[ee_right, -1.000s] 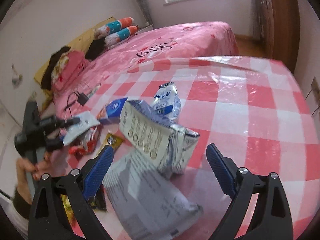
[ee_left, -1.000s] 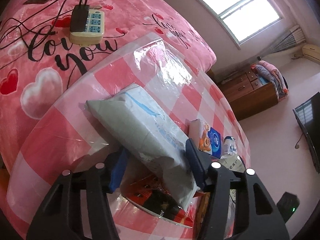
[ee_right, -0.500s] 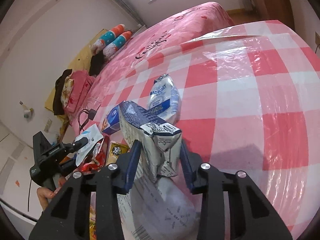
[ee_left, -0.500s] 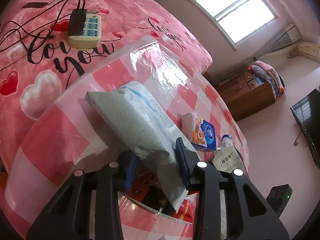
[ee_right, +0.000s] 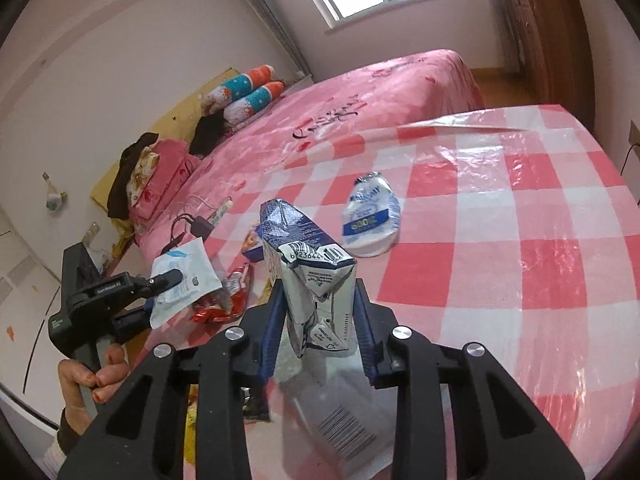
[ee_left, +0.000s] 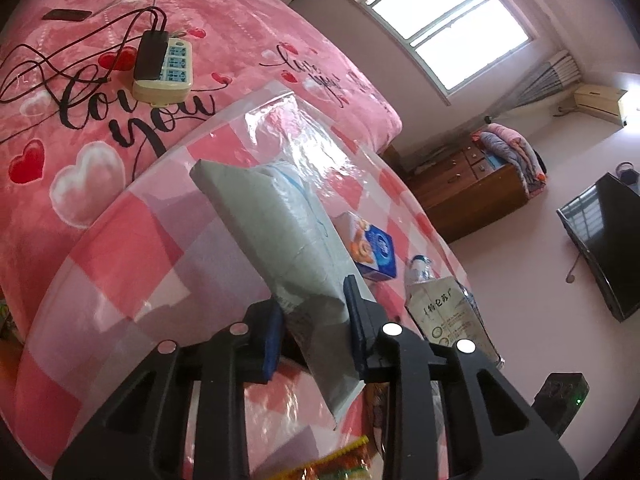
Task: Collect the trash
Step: 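Grasp the grey plastic package with the left tool while the right grasps the crumpled carton, then carry both items over the pink bucket and open both tools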
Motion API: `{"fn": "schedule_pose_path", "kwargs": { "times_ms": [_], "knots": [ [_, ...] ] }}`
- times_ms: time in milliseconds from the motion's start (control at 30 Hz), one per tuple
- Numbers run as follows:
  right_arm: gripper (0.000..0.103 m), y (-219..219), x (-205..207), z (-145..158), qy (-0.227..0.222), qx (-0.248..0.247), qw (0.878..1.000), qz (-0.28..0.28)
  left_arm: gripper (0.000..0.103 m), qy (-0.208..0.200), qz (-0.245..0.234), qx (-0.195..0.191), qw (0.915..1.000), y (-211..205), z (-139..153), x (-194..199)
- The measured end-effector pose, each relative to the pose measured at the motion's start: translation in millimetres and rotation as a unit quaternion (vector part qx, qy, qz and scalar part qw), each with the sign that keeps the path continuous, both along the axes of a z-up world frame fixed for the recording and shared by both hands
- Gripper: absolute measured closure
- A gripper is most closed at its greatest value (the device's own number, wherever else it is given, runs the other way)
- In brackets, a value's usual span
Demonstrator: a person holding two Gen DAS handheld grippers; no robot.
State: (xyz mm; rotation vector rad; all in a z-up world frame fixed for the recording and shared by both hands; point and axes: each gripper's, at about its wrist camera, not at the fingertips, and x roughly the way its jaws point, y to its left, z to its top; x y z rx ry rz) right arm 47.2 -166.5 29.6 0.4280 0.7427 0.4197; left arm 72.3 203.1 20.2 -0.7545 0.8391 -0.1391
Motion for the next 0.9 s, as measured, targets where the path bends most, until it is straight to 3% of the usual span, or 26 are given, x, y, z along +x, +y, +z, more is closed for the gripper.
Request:
{"fn": "schedule_pose_path", "kwargs": {
  "times_ms": [533,900],
  "knots": [
    [0.069,9.0,-52.7,20.9,-0.003,0.038,0.999,0.002,0.074,-0.031,-0.02,-0.023,0.9991,6.8,25.4,-60.9],
    [0.069,51.8,-95.4,34.3,-0.004,0.059,0.997,0.049,0.074,-0.042,-0.013,-0.025,0.9987,36.2,41.0,-117.4]
  ]
}}
